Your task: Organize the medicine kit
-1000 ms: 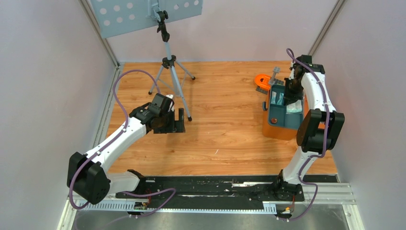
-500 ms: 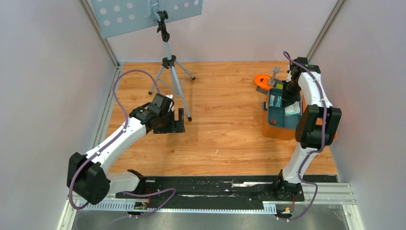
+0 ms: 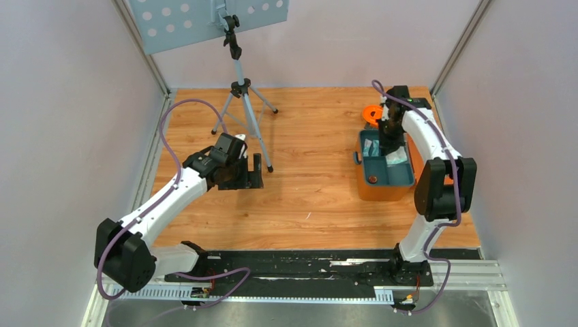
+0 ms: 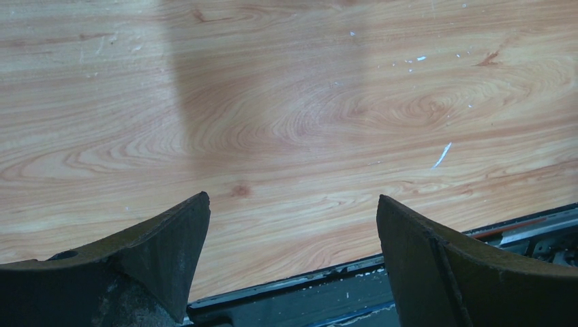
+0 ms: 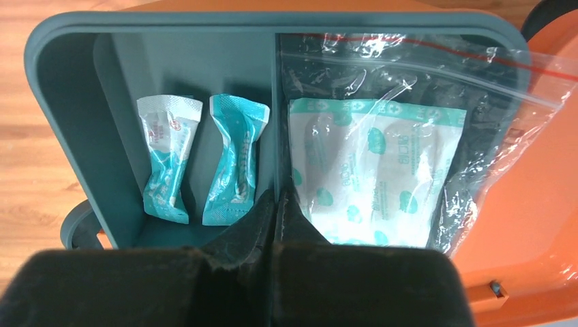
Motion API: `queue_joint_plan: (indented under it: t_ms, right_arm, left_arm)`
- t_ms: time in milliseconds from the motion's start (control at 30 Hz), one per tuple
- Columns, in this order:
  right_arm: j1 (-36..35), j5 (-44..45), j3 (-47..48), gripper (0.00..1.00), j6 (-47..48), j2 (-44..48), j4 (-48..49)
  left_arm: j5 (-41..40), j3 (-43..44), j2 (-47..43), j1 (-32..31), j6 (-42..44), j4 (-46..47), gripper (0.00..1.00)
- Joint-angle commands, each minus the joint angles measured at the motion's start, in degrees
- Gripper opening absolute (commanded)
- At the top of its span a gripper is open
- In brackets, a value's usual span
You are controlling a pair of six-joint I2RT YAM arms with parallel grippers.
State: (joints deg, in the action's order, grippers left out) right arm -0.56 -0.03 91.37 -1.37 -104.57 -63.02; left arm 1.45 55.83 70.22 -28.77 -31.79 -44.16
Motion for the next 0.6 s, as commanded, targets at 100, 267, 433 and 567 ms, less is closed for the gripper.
queue_joint_plan:
  t_ms: [100,267,433,567]
  right_arm:
    - [-12.8,-6.0,-6.2,0.00,-1.3,1.6,-0.8]
    - [-19.9,-5.4,-5.4,0.00,-2.0,1.8,-0.1]
    - [-23.8,-5.9,-2.5,0.00,-3.4,1.4,-0.1]
    - [-24.0,-4.4,-0.3,0.21,-5.3,3.3,0.1]
  left_arm:
    - [-0.4,1.1,-2.6,0.3,-0.1,0.0,0.99]
    - [-0.1,0.9,-3.1,0.3,-0.4,0.2,1.00]
    - [0.7,1.1,-3.6,0.3,-0.9,0.5,0.99]
    - [1.7,1.2,-4.2,0.3,-1.3,0.7,0.99]
